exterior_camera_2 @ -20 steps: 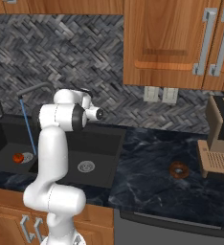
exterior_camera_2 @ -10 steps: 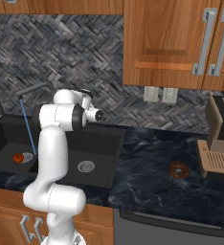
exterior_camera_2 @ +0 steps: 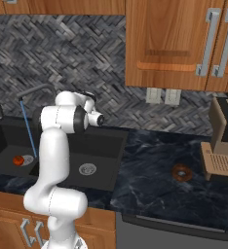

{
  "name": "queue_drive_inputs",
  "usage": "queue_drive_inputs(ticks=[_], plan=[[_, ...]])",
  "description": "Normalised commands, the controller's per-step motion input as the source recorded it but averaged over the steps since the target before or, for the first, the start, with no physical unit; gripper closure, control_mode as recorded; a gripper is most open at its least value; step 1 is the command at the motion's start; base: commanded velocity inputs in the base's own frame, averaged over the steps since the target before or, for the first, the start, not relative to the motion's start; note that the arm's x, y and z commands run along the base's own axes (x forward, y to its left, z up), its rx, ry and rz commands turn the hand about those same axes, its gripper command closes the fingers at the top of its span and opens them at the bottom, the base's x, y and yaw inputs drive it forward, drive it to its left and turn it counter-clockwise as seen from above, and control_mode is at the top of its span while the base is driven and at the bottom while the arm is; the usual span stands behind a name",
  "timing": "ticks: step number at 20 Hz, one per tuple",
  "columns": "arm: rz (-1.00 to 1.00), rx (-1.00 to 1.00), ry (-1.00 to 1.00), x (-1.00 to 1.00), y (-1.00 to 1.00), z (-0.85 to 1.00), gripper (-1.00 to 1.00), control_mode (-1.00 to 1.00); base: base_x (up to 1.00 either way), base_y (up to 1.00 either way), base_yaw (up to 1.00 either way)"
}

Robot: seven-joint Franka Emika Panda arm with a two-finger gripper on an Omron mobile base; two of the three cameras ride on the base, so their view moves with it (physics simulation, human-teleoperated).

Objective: Turn on the sink faucet. Then move the tomato from the counter to the sink. Turn off the sink. Move the vegetable from the sink to the pot next to the stove. Finally move the pot to the front left burner.

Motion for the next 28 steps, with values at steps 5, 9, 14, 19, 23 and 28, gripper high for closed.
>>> queue_drive_inputs(ticks=[5,9,14,19,23,28], plan=[[0.10,0.08,0.02,0.29,0.01,0.00,-1.00,-1.00,0.00,0.00,0.00],[0.14,0.05,0.01,0.19,0.09,0.00,-1.00,-1.00,0.00,0.00,0.00],[0.14,0.00,0.00,0.02,0.25,0.00,-1.00,-1.00,0.00,0.00,0.00],[0.09,0.00,0.00,0.00,0.44,0.00,-1.00,-1.00,0.00,0.00,0.00],[0.05,0.00,0.00,0.00,0.58,0.00,-1.00,-1.00,0.00,0.00,0.00],[0.01,0.00,0.00,0.00,0.65,0.00,-1.00,-1.00,0.00,0.00,0.00]])
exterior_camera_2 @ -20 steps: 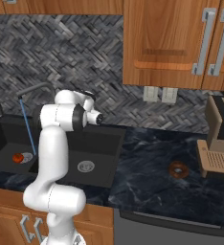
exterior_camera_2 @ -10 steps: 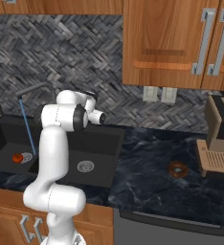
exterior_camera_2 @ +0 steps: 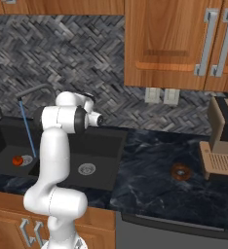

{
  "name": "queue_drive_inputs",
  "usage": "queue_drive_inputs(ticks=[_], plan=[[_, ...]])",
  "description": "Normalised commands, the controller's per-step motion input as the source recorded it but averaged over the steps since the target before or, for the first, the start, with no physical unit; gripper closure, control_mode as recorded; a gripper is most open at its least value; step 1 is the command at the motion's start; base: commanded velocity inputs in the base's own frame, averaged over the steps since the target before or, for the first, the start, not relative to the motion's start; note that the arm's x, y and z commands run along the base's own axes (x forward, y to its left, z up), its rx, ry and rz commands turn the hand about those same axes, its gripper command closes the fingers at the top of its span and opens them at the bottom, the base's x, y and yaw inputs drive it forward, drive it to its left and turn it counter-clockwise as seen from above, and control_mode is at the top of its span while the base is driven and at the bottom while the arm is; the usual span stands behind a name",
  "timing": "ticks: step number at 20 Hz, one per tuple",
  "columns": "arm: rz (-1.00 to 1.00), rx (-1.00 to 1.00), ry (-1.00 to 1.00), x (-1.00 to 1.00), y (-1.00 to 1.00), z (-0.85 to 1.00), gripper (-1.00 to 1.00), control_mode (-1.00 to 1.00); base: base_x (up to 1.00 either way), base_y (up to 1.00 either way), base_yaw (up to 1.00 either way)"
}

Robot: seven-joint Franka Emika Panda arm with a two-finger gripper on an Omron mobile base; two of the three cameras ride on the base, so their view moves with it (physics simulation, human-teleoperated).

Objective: Turn on the sink faucet. Then move the tomato from the counter to the sink. Turn off the sink. Move the vegetable from the sink to the pot next to the stove. Finally move the pot to the front left burner.

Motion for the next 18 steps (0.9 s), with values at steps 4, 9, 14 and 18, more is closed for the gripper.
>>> queue_drive_inputs(ticks=[4,9,14,18], plan=[[0.01,0.00,0.00,0.00,0.67,0.00,-1.00,-1.00,0.00,0.00,0.00],[0.01,0.00,0.00,0.00,0.62,0.00,-1.00,-1.00,0.00,0.00,0.00],[0.02,0.00,0.00,0.00,0.60,0.00,-1.00,-1.00,0.00,0.00,0.00],[0.02,0.00,0.00,0.00,0.60,0.00,-1.00,-1.00,0.00,0.00,0.00]])
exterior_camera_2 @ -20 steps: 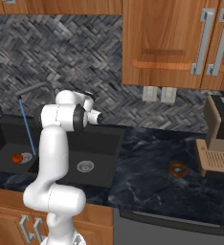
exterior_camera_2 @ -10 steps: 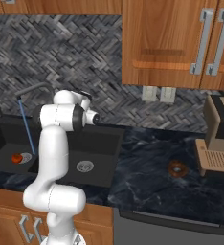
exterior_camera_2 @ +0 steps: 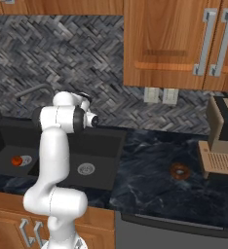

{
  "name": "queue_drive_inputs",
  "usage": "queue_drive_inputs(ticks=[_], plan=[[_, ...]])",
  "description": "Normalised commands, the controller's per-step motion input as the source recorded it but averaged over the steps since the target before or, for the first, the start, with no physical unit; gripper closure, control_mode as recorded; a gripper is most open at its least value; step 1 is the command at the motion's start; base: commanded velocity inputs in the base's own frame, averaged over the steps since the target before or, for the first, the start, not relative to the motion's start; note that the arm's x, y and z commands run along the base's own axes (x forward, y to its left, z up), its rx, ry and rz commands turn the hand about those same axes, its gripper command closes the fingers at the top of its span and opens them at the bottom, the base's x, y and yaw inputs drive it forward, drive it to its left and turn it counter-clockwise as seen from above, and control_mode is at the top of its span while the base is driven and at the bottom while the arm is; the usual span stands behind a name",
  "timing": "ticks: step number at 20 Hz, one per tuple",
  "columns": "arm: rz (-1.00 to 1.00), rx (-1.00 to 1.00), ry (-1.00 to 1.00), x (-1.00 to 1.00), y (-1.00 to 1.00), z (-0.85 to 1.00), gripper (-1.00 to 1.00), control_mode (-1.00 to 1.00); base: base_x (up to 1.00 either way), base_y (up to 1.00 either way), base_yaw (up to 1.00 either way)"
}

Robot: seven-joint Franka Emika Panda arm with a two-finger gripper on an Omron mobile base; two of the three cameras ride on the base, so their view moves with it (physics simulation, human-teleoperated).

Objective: Turn on the sink faucet. Then move the tomato from the counter to the sink. Turn off the sink. Move the vegetable from the sink to the pot next to the stove. Finally move the pot to the front left burner.

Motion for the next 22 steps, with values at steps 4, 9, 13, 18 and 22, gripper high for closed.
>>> queue_drive_inputs(ticks=[4,9,13,18,22], plan=[[0.03,0.00,0.00,0.00,0.61,0.00,-1.00,-1.00,0.00,0.00,0.00],[0.02,0.00,0.00,0.00,0.52,0.00,-1.00,-1.00,0.00,0.00,0.00],[0.00,0.00,-0.02,-0.04,0.04,0.06,-1.00,-1.00,0.00,0.00,0.00],[0.00,0.02,-0.03,-0.07,-0.30,0.07,-1.00,-1.00,0.00,0.00,0.00],[0.00,0.04,-0.03,-0.12,-0.41,0.01,-1.00,-1.00,0.00,0.00,0.00]])
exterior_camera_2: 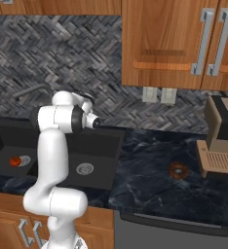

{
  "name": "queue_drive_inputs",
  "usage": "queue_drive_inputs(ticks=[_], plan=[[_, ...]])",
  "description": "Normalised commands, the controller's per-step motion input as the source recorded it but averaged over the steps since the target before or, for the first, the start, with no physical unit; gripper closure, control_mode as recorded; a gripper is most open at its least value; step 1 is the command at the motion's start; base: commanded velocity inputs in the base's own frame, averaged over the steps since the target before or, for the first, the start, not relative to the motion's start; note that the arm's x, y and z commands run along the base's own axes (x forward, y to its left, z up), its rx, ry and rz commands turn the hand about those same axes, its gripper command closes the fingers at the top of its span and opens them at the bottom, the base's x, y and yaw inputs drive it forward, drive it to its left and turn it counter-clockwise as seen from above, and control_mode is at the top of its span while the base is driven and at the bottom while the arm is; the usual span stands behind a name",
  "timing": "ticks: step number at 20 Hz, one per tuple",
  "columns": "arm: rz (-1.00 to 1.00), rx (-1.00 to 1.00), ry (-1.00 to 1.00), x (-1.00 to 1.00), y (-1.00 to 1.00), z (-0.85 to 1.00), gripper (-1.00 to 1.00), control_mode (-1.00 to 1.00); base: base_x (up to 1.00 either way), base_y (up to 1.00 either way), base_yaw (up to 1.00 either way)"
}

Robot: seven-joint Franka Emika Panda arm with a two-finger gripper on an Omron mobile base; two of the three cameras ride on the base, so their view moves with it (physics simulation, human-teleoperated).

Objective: Turn on the sink faucet. Then move the tomato from the counter to the sink. Turn off the sink. Move the vegetable from the sink to the pot next to the stove. Finally move the pot to the front left burner.

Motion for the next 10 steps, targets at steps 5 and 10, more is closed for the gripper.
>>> queue_drive_inputs(ticks=[5,10], plan=[[0.00,0.05,-0.04,-0.26,-0.32,0.01,-1.00,-1.00,0.00,0.00,0.00],[-0.04,0.02,-0.04,-0.54,-0.03,0.19,-1.00,-1.00,0.00,0.00,0.00]])
